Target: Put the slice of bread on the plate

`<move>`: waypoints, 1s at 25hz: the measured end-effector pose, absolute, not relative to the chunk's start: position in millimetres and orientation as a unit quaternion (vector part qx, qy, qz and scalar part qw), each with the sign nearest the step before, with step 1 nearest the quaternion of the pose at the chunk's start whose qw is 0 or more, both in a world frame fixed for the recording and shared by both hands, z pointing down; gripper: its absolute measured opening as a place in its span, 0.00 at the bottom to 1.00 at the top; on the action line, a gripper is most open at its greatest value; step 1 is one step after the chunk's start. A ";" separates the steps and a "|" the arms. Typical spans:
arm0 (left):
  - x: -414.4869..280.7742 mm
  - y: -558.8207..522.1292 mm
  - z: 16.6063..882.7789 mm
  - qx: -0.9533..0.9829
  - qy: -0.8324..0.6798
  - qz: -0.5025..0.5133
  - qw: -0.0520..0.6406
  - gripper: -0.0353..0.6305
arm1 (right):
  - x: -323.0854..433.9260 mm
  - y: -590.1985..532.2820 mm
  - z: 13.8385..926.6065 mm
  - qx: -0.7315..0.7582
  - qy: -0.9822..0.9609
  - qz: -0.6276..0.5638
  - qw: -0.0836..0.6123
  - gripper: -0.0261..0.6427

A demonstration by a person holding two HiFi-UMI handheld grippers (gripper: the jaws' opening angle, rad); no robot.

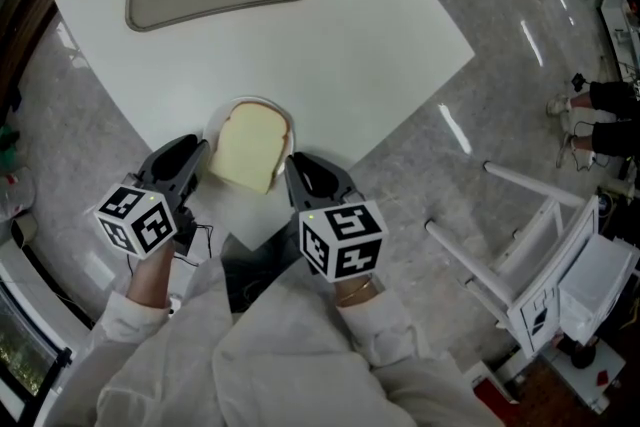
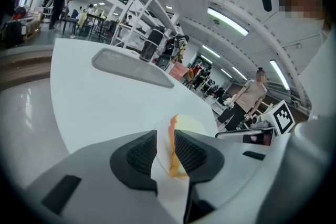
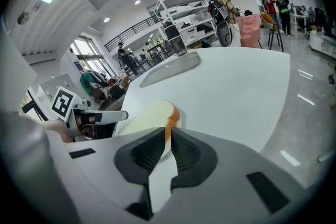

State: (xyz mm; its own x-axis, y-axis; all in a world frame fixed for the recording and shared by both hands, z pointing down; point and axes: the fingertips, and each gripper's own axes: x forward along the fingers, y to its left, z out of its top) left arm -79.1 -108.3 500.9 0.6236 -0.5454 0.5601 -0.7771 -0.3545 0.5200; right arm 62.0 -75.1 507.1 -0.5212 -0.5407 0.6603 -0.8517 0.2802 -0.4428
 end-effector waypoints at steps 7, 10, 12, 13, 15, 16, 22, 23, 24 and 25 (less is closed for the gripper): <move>-83.4 -107.0 513.6 0.801 -0.407 0.173 0.403 0.20 | 63.7 -76.6 513.7 0.455 -0.769 0.402 0.202 0.15; -84.4 -107.7 516.2 0.800 -0.404 0.183 0.403 0.20 | 61.6 -74.9 517.1 0.452 -0.768 0.401 0.212 0.16; -83.7 -107.9 517.4 0.800 -0.401 0.188 0.405 0.20 | 60.6 -72.2 520.0 0.448 -0.767 0.402 0.222 0.16; -83.4 -107.5 518.3 0.799 -0.400 0.190 0.407 0.20 | 60.0 -70.5 522.2 0.446 -0.766 0.403 0.228 0.16; -82.8 -105.8 521.8 0.797 -0.396 0.192 0.413 0.20 | 59.0 -67.3 527.2 0.443 -0.764 0.404 0.238 0.16; -82.3 -104.4 523.8 0.796 -0.394 0.194 0.417 0.20 | 58.8 -66.0 529.4 0.442 -0.762 0.406 0.241 0.16; -80.2 -101.1 527.2 0.795 -0.385 0.205 0.421 0.20 | 59.2 -64.8 534.2 0.441 -0.757 0.414 0.247 0.16; -79.9 -100.9 527.2 0.796 -0.384 0.206 0.421 0.20 | 59.2 -64.7 534.4 0.441 -0.757 0.415 0.247 0.16; -79.7 -100.9 527.1 0.796 -0.382 0.207 0.420 0.20 | 59.1 -64.6 534.6 0.441 -0.756 0.416 0.246 0.16; -79.7 -100.9 527.0 0.797 -0.382 0.208 0.420 0.20 | 58.9 -64.6 534.7 0.441 -0.756 0.418 0.244 0.16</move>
